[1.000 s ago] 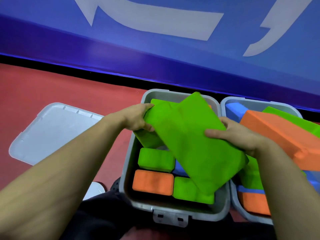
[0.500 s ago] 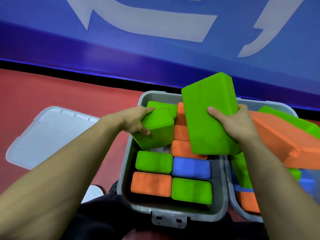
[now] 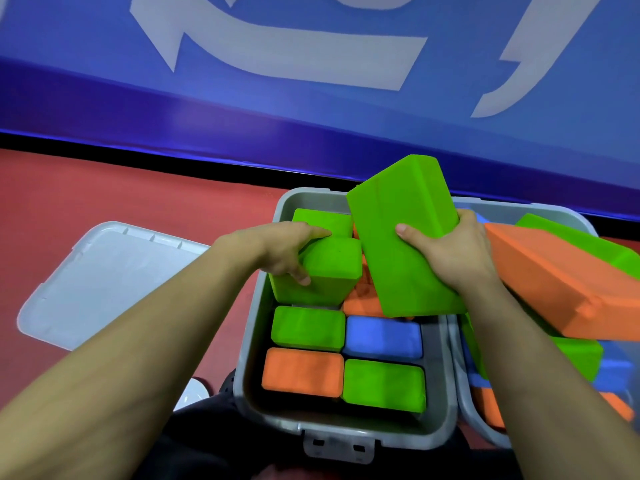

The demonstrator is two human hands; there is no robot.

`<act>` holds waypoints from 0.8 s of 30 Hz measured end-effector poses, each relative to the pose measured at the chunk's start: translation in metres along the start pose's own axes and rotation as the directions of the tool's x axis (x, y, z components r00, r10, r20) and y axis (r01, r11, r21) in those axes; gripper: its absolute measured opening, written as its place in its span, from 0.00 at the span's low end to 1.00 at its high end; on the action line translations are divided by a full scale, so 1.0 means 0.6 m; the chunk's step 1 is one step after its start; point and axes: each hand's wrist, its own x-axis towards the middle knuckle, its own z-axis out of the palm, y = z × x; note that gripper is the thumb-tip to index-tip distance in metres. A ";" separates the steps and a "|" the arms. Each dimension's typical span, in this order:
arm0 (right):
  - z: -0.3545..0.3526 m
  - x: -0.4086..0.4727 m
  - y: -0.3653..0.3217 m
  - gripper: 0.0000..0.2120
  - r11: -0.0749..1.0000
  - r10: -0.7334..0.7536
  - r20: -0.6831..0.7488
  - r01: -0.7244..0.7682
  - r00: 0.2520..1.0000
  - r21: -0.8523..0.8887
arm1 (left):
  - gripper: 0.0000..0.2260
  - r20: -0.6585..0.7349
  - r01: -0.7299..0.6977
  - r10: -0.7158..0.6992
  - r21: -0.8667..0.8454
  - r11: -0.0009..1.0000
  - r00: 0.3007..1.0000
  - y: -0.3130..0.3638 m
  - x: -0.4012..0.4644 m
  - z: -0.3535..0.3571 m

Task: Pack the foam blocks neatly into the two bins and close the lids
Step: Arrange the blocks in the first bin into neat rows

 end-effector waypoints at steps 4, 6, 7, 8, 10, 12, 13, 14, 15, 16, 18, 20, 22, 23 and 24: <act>0.000 0.001 0.000 0.55 1.000 0.003 -0.014 -0.003 1.000 0.010 | 0.46 0.012 0.005 -0.004 -0.073 0.997 1.000 -0.012 0.004 0.009; 0.002 0.002 0.000 0.55 1.000 0.008 -0.008 -0.008 1.000 0.014 | 0.45 0.025 0.011 -0.008 -0.117 0.993 1.000 -0.020 0.005 0.014; 0.004 0.002 -0.001 0.55 1.000 0.009 -0.003 -0.009 1.000 0.015 | 0.45 0.038 0.021 -0.015 -0.140 0.990 0.999 -0.025 0.007 0.018; 0.006 0.003 -0.001 0.55 1.000 0.009 0.000 -0.009 1.000 0.015 | 0.45 0.052 0.029 -0.020 -0.161 0.986 0.998 -0.029 0.010 0.022; 0.010 0.003 -0.001 0.55 1.000 0.009 0.003 -0.009 1.000 0.012 | 0.45 0.075 0.046 -0.031 -0.207 0.977 0.997 -0.038 0.015 0.028; 0.013 0.007 0.000 0.56 1.000 0.015 0.004 -0.015 1.000 0.007 | 0.45 0.093 0.045 -0.023 -0.241 0.970 0.995 -0.043 0.022 0.032; 0.015 0.009 0.000 0.57 1.000 0.018 0.005 -0.018 1.000 0.006 | 0.45 0.100 0.040 -0.017 -0.235 0.971 0.995 -0.044 0.025 0.035; 0.016 0.011 0.001 0.57 1.000 0.021 0.006 -0.021 1.000 0.007 | 0.45 0.102 0.038 -0.019 -0.195 0.980 0.995 -0.042 0.029 0.040; 0.017 0.014 0.002 0.57 1.000 0.025 0.008 -0.025 1.000 0.005 | 0.45 0.100 0.051 -0.039 -0.124 0.991 0.994 -0.040 0.033 0.046; 0.018 0.016 0.003 0.58 1.000 0.028 0.011 -0.028 1.000 0.002 | 0.45 0.086 0.086 -0.083 -0.044 0.995 0.993 -0.035 0.034 0.053; 0.020 0.019 0.003 0.58 0.999 0.036 0.016 -0.036 0.999 -0.001 | 0.43 0.033 0.176 -0.177 0.032 0.984 0.984 -0.030 0.040 0.073; 0.021 0.021 0.002 0.58 0.999 0.037 0.011 -0.037 0.999 0.002 | 0.41 0.012 0.199 -0.199 0.020 0.980 0.980 -0.027 0.047 0.092; 0.020 0.024 0.001 0.57 0.999 0.034 0.003 -0.034 0.999 0.004 | 0.42 0.040 0.178 -0.180 0.044 0.983 0.983 -0.025 0.053 0.108; 0.019 0.025 0.000 0.56 0.999 0.032 0.002 -0.032 0.999 0.009 | 0.42 0.049 0.168 -0.171 0.057 0.984 0.984 -0.024 0.055 0.115; 0.019 0.024 -0.001 0.57 0.999 0.031 0.003 -0.031 1.000 0.015 | 0.43 0.051 0.164 -0.167 0.064 0.984 0.985 -0.024 0.058 0.120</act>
